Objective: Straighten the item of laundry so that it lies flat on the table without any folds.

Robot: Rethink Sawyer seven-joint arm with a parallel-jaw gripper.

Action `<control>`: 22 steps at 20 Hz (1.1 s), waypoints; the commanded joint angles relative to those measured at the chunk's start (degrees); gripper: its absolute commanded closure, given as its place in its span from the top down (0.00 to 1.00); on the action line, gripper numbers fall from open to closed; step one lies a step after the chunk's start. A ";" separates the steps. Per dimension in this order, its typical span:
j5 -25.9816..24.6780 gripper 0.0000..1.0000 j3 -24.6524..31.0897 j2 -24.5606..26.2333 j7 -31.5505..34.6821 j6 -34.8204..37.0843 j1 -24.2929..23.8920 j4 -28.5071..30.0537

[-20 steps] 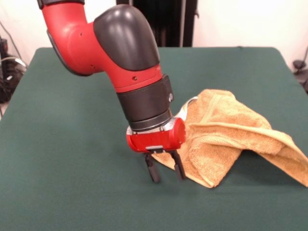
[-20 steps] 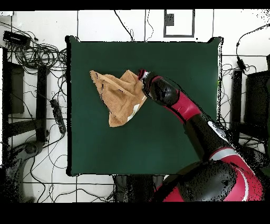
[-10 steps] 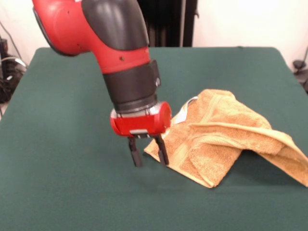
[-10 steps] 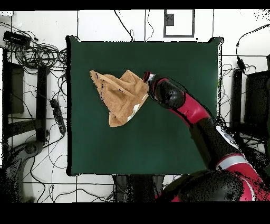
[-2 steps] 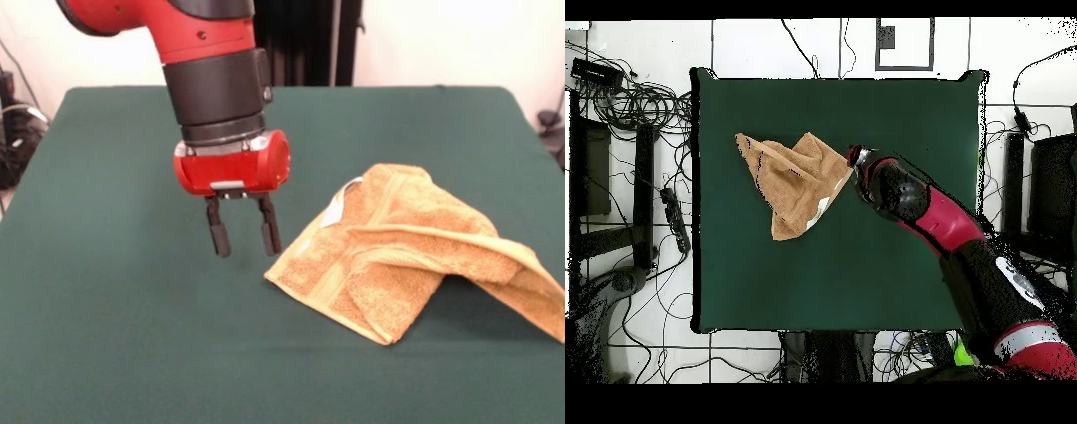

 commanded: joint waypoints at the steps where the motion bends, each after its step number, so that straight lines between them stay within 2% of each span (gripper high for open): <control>1: 0.55 1.00 -0.56 0.02 14.60 -3.91 1.61 7.74; 16: 1.59 1.00 1.34 2.77 16.21 -9.88 0.37 10.62; 22: 1.41 1.00 3.15 5.85 16.79 -13.32 -0.03 11.51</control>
